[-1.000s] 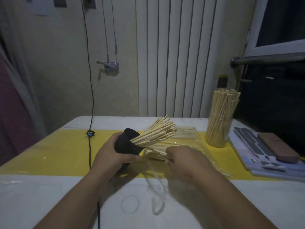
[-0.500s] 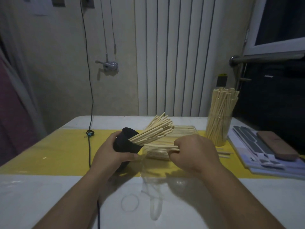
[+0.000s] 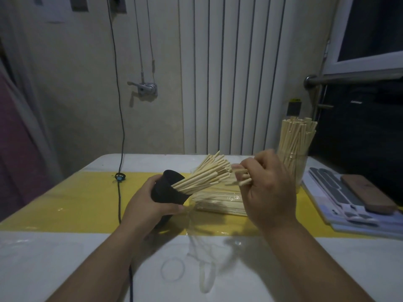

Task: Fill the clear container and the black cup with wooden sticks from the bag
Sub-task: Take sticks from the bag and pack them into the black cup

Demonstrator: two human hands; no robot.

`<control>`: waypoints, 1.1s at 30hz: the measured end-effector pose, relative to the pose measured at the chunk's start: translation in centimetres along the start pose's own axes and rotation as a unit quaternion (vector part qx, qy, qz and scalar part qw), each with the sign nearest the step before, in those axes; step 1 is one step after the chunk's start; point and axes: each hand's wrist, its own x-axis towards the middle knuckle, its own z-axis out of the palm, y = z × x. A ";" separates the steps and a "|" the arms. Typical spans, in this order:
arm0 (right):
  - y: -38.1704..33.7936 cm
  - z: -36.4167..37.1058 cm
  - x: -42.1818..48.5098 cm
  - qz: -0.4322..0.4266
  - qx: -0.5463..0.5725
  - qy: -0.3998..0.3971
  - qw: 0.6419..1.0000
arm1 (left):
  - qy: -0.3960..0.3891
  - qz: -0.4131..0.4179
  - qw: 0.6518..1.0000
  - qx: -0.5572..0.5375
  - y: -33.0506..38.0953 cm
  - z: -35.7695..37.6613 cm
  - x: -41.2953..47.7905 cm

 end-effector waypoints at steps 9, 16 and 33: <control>-1.0 -1.0 0.4 0.092 0.217 0.051 0.971 | -0.006 0.006 1.000 0.005 -0.2 0.2 0.2; -2.5 -1.0 0.5 0.262 0.388 -0.042 0.882 | -0.014 0.024 0.999 0.038 -0.3 0.3 0.1; -1.3 1.0 -0.7 0.368 0.401 -0.124 0.830 | -0.032 0.047 0.996 0.066 0.2 0.3 -0.1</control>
